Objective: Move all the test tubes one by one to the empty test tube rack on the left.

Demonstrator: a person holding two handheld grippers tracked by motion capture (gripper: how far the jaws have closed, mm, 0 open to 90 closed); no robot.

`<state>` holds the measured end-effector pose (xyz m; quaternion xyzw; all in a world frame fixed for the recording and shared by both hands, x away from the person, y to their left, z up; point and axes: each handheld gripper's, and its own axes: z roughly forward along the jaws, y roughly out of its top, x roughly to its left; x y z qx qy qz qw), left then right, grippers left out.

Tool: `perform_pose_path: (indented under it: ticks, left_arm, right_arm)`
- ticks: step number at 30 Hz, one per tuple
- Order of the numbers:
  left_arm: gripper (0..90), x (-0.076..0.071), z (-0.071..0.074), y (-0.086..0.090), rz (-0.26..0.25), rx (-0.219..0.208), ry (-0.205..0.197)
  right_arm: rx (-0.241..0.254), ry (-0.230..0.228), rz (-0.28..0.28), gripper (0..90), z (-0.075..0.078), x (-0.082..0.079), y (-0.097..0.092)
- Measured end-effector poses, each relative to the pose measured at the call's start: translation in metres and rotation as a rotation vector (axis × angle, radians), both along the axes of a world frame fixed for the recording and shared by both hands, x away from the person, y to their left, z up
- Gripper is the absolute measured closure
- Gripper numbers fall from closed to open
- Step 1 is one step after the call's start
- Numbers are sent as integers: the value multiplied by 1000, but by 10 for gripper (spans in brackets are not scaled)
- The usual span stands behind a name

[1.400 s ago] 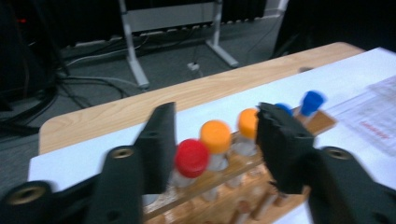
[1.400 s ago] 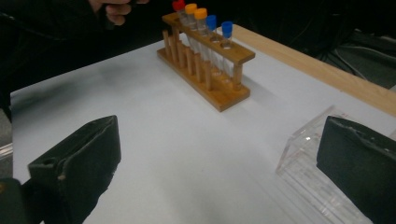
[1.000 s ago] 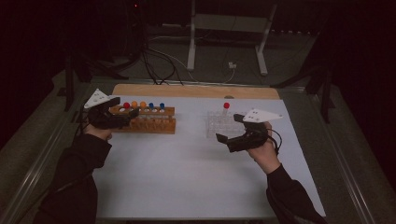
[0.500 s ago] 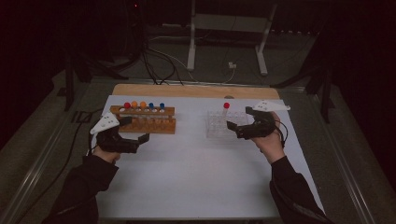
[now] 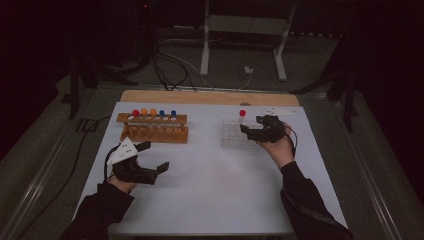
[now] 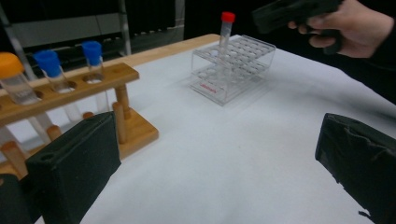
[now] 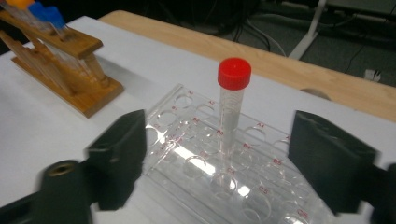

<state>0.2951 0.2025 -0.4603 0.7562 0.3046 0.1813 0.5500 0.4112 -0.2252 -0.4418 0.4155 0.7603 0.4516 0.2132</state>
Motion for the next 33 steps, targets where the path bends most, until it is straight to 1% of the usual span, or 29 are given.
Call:
perform_pose_path:
  ticks: [1,2,4,6,7,9,12,17,22,26,30,32,33]
  left_arm:
    - [7,0,-1,-1,-1,4,1]
    - [7,0,-2,-1,-3,5,3]
    - [7,-1,-4,-2,-10,-1,6]
    - [7,-1,-5,-3,-15,1,8]
    - [7,-1,-5,-3,-19,-1,11]
    - [7,-1,-5,-3,-22,0,11]
    - [7,-1,-6,-4,-25,0,12]
    - [7,-1,-5,-3,-28,-1,11]
    - [7,-1,-6,-3,-32,4,13]
    - [7,-1,-6,-3,-31,4,19]
    - [7,0,-7,-4,-40,3,24]
    - [7,0,-7,-4,-39,5,24]
    - [7,0,-7,-5,-49,2,28]
  right_arm:
    - [-6,3,-6,318,-1,3,1]
    - [-8,10,-9,346,-3,5,3]
    - [-24,12,-17,421,-5,11,5]
    - [-26,27,-29,457,-8,16,7]
    - [-33,37,-30,493,-10,19,8]
    - [-63,39,-35,529,-13,22,10]
    - [-80,53,-30,564,-16,28,13]
    - [-88,68,-31,616,-19,35,17]
    - [-113,67,-20,676,-23,39,22]
    - [-108,64,-26,747,-23,40,23]
    - [-106,69,-28,757,-22,41,22]
    - [-95,66,-32,759,-19,40,21]
    - [-92,63,-33,759,-17,39,21]
